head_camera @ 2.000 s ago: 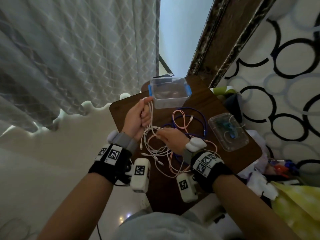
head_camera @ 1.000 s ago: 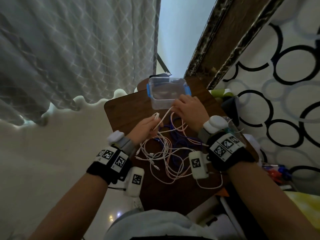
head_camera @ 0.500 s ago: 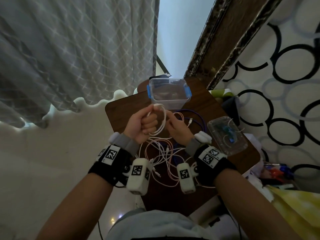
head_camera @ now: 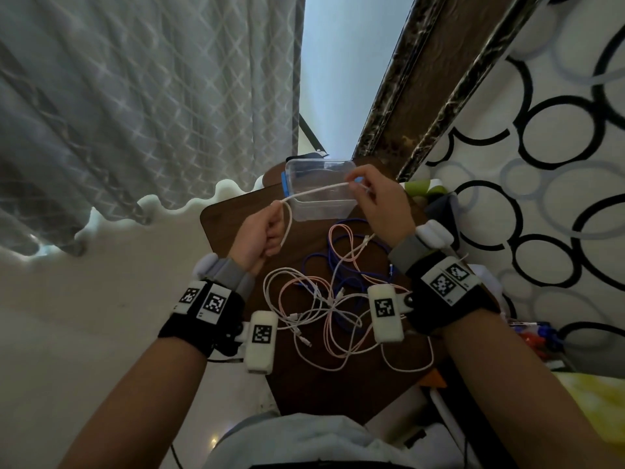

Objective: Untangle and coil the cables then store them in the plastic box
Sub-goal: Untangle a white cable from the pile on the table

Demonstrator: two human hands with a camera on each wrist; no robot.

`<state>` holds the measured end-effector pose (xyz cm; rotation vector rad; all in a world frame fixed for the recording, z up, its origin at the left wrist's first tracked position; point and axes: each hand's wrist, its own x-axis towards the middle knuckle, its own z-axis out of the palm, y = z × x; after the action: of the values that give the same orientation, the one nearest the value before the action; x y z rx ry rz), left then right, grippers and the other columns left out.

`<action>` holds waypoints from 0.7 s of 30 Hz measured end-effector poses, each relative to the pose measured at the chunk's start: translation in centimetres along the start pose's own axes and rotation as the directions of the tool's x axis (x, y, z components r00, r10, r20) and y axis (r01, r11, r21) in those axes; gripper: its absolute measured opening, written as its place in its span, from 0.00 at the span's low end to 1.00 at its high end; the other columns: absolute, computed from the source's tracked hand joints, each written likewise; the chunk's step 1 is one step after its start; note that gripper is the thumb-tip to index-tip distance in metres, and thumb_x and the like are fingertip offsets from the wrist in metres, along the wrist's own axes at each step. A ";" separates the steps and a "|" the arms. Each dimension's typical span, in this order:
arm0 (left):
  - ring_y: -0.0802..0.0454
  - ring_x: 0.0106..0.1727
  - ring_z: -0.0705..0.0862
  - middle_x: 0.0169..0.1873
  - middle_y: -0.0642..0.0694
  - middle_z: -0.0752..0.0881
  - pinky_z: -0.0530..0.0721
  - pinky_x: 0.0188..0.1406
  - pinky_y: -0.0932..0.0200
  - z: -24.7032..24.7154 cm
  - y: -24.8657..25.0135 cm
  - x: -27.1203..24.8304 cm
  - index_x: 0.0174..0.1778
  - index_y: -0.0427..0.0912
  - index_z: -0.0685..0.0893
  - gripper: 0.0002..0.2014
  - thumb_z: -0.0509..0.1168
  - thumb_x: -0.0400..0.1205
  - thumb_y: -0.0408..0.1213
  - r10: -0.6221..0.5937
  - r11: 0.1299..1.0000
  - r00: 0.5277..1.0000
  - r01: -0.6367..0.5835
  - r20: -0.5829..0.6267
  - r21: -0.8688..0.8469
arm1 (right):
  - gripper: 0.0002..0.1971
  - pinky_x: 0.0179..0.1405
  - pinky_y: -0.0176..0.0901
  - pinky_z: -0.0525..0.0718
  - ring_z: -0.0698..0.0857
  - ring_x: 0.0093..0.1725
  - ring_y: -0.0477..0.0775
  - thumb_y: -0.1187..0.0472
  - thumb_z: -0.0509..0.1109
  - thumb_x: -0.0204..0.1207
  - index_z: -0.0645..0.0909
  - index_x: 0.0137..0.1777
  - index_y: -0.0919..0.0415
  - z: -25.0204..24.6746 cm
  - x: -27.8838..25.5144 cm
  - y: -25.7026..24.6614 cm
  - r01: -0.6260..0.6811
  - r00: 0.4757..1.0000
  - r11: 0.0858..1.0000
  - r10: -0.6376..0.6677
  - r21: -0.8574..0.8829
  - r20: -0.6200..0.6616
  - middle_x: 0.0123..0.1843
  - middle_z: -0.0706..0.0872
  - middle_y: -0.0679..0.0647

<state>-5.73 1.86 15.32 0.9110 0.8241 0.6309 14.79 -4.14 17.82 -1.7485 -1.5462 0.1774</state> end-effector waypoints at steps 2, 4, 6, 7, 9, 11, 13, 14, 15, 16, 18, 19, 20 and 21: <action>0.62 0.11 0.58 0.13 0.55 0.63 0.56 0.07 0.73 -0.2 0.1 0.3 0.27 0.46 0.63 0.20 0.49 0.87 0.43 -0.018 0.996 1.000 0.018 0.003 -0.083 | 0.08 0.31 0.26 0.68 0.74 0.32 0.36 0.61 0.61 0.82 0.78 0.56 0.61 0.5 -0.4 0.5 -0.033 0.996 0.998 0.037 -0.058 0.079 0.35 0.75 0.42; 0.62 0.10 0.57 0.12 0.55 0.63 0.56 0.06 0.74 -0.2 0.1 0.3 0.25 0.47 0.64 0.21 0.48 0.87 0.42 -0.036 0.989 0.999 0.041 0.035 -0.141 | 0.09 0.35 0.37 0.72 0.77 0.37 0.44 0.61 0.59 0.82 0.77 0.59 0.59 1.4 -1.1 1.3 -0.070 0.981 0.987 0.094 -0.146 0.168 0.43 0.81 0.52; 0.62 0.10 0.58 0.12 0.55 0.63 0.55 0.06 0.73 0.0 0.2 -0.1 0.21 0.49 0.67 0.24 0.47 0.86 0.42 -0.040 0.980 0.994 0.059 0.103 -0.189 | 0.11 0.42 0.44 0.76 0.79 0.45 0.53 0.64 0.59 0.81 0.76 0.61 0.59 2.2 -1.7 1.8 -0.089 0.965 0.977 0.132 -0.193 0.225 0.48 0.81 0.58; 0.63 0.10 0.58 0.11 0.55 0.63 0.53 0.06 0.72 0.2 0.3 -0.3 0.19 0.50 0.68 0.26 0.47 0.86 0.42 -0.042 0.973 0.989 0.073 0.141 -0.217 | 0.12 0.46 0.47 0.77 0.79 0.48 0.56 0.65 0.60 0.81 0.76 0.63 0.60 2.6 -1.9 1.9 -0.088 0.963 0.978 0.133 -0.189 0.235 0.50 0.81 0.60; 0.63 0.10 0.56 0.11 0.55 0.63 0.51 0.07 0.71 0.8 0.4 -0.8 0.18 0.50 0.69 0.26 0.47 0.85 0.42 -0.044 0.950 0.975 0.108 0.216 -0.294 | 0.16 0.57 0.53 0.77 0.78 0.55 0.60 0.67 0.62 0.79 0.76 0.67 0.60 3.3 -2.3 2.0 -0.065 0.963 0.985 0.104 -0.160 0.249 0.56 0.81 0.62; 0.61 0.12 0.52 0.10 0.55 0.63 0.51 0.07 0.71 1.2 0.7 -1.1 0.19 0.49 0.70 0.24 0.48 0.84 0.43 -0.035 0.920 0.962 0.137 0.273 -0.366 | 0.21 0.68 0.51 0.72 0.76 0.65 0.60 0.66 0.65 0.77 0.74 0.70 0.59 4.2 -2.6 1.9 -0.063 0.949 0.991 0.096 -0.118 0.299 0.65 0.79 0.61; 0.58 0.15 0.50 0.10 0.54 0.62 0.52 0.07 0.71 1.6 0.8 -1.3 0.20 0.48 0.70 0.22 0.49 0.83 0.44 -0.023 0.900 0.947 0.158 0.319 -0.406 | 0.23 0.73 0.51 0.69 0.73 0.70 0.59 0.66 0.67 0.76 0.73 0.71 0.60 5.3 -3.0 1.6 -0.043 0.938 0.996 0.067 -0.078 0.341 0.70 0.77 0.61; 0.58 0.15 0.50 0.11 0.53 0.59 0.53 0.07 0.72 1.8 0.8 -1.3 0.21 0.48 0.71 0.22 0.49 0.83 0.44 -0.016 0.892 0.940 0.167 0.340 -0.419 | 0.22 0.74 0.52 0.68 0.73 0.71 0.59 0.66 0.68 0.75 0.73 0.70 0.61 5.8 -3.1 1.2 -0.016 0.937 0.998 0.036 -0.062 0.347 0.70 0.77 0.61; 0.58 0.15 0.50 0.13 0.53 0.57 0.54 0.07 0.72 2.0 0.7 -1.3 0.22 0.47 0.72 0.23 0.48 0.84 0.44 -0.006 0.884 0.935 0.172 0.355 -0.436 | 0.21 0.73 0.51 0.69 0.75 0.69 0.58 0.66 0.68 0.76 0.74 0.69 0.63 6.2 -3.4 0.7 -0.001 0.939 1.000 0.008 -0.020 0.344 0.69 0.78 0.61; 0.58 0.14 0.50 0.14 0.53 0.56 0.55 0.07 0.72 2.2 0.5 -1.3 0.24 0.46 0.73 0.23 0.46 0.85 0.44 0.010 0.872 0.933 0.168 0.360 -0.459 | 0.19 0.70 0.45 0.72 0.78 0.64 0.53 0.66 0.68 0.76 0.75 0.67 0.65 6.4 -3.6 0.1 -0.014 0.940 0.998 -0.006 0.054 0.340 0.65 0.80 0.61; 0.60 0.11 0.54 0.12 0.54 0.60 0.57 0.06 0.73 2.6 0.3 -1.1 0.29 0.43 0.77 0.24 0.44 0.87 0.44 0.061 0.848 0.947 0.117 0.314 -0.517 | 0.14 0.55 0.26 0.76 0.81 0.49 0.44 0.66 0.66 0.78 0.77 0.62 0.68 6.6 -4.2 -1.0 -0.111 0.925 0.972 0.024 0.209 0.380 0.55 0.84 0.57; 0.60 0.10 0.57 0.12 0.54 0.63 0.60 0.06 0.73 2.6 0.2 -1.0 0.32 0.42 0.77 0.24 0.44 0.87 0.45 0.087 0.836 0.958 0.080 0.274 -0.544 | 0.13 0.48 0.25 0.75 0.80 0.45 0.43 0.64 0.66 0.79 0.78 0.61 0.66 6.8 -4.5 -1.4 -0.160 0.908 0.960 0.051 0.231 0.416 0.51 0.85 0.56; 0.61 0.10 0.61 0.12 0.54 0.65 0.62 0.07 0.73 2.5 0.2 -0.9 0.34 0.42 0.77 0.23 0.43 0.87 0.45 0.107 0.822 0.965 0.049 0.238 -0.567 | 0.12 0.46 0.29 0.75 0.80 0.42 0.43 0.61 0.66 0.79 0.79 0.60 0.64 7.1 -4.9 -1.4 -0.199 0.890 0.954 0.081 0.224 0.448 0.48 0.85 0.55; 0.61 0.10 0.62 0.13 0.54 0.66 0.63 0.07 0.73 2.3 0.3 -0.8 0.35 0.42 0.76 0.22 0.43 0.87 0.45 0.118 0.812 0.970 0.029 0.211 -0.584 | 0.09 0.45 0.35 0.75 0.80 0.41 0.43 0.59 0.66 0.80 0.79 0.57 0.61 7.7 -5.3 -1.0 -0.236 0.874 0.949 0.114 0.207 0.472 0.44 0.84 0.52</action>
<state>-4.30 0.39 16.68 0.4239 0.3479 0.7443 8.34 -5.47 11.16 -1.7080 -1.5878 0.9029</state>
